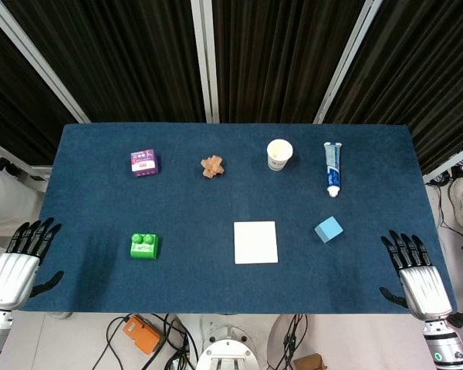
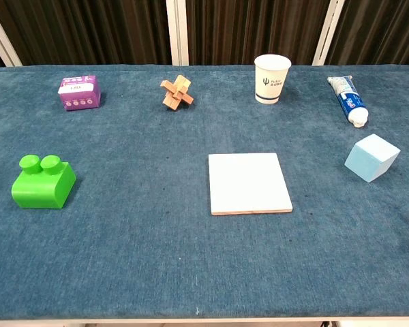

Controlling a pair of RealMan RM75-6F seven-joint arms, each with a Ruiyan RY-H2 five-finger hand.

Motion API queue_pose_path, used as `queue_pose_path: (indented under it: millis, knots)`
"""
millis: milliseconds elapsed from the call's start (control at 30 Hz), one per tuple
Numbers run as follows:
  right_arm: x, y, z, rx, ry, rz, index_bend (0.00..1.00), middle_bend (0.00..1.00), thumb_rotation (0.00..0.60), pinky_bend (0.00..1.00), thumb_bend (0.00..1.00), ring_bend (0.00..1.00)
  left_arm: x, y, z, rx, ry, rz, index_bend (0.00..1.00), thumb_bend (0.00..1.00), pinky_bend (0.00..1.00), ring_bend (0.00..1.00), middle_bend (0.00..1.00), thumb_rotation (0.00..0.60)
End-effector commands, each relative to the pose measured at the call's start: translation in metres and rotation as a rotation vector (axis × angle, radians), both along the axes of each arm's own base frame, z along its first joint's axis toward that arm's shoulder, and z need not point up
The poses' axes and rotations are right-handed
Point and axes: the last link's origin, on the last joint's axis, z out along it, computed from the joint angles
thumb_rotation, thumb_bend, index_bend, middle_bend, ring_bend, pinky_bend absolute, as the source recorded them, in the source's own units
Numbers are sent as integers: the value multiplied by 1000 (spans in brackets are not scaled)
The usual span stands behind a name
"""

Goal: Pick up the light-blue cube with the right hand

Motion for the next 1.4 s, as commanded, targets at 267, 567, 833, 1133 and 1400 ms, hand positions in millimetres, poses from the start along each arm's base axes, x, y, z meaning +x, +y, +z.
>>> queue_pose_path:
  millis: [267, 567, 833, 1133, 1400]
  knots:
    - [18, -43, -17, 67, 41, 70, 0, 0, 600, 0, 221, 0, -2, 2, 2, -3, -4, 14, 0, 172, 0, 0, 0, 600]
    - [62, -150, -58, 251, 204, 89, 0, 0, 600, 0, 222, 0, -1, 3, 2, 4, -3, 9, 0, 172, 0, 0, 0, 600]
    - [64, -180, -87, 328, 282, 52, 136, 10, 600, 4, 316, 0, -2, 2, 5, 11, -11, 10, 0, 173, 0, 0, 0, 600]
    - [60, -181, -97, 319, 239, 73, 645, 448, 600, 371, 388, 365, -2, 0, 6, 14, -13, 1, 0, 173, 0, 0, 0, 600]
    - [81, -190, -90, 232, 147, 156, 788, 578, 600, 577, 401, 547, -1, 1, 5, 8, -13, 2, 0, 173, 0, 0, 0, 600]
